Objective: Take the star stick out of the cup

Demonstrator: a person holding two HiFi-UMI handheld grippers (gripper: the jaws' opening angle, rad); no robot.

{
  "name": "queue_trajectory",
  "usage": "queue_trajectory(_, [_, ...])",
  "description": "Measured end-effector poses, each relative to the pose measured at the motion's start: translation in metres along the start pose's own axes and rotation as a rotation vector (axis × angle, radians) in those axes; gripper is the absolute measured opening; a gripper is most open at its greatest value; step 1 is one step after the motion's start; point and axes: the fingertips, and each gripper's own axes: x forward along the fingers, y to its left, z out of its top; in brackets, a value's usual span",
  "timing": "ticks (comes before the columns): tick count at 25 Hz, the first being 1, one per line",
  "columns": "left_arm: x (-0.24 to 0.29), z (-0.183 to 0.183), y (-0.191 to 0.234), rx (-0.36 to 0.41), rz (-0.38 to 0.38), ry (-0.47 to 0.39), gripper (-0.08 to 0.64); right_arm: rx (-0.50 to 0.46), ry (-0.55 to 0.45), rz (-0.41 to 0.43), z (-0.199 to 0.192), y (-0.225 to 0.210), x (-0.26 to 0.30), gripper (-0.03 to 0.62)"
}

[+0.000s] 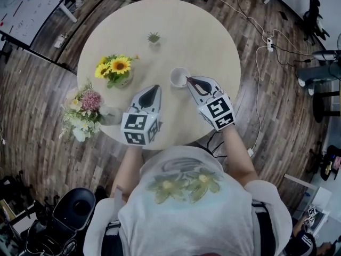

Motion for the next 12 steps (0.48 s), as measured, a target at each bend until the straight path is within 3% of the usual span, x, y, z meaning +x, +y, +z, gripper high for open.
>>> queue_trajectory(12, [-0.001,0.003,-0.003,0.002,-0.002,-0.006,0.002,0.014,-0.069,-0.024,0.024,-0.010,-0.011,0.034])
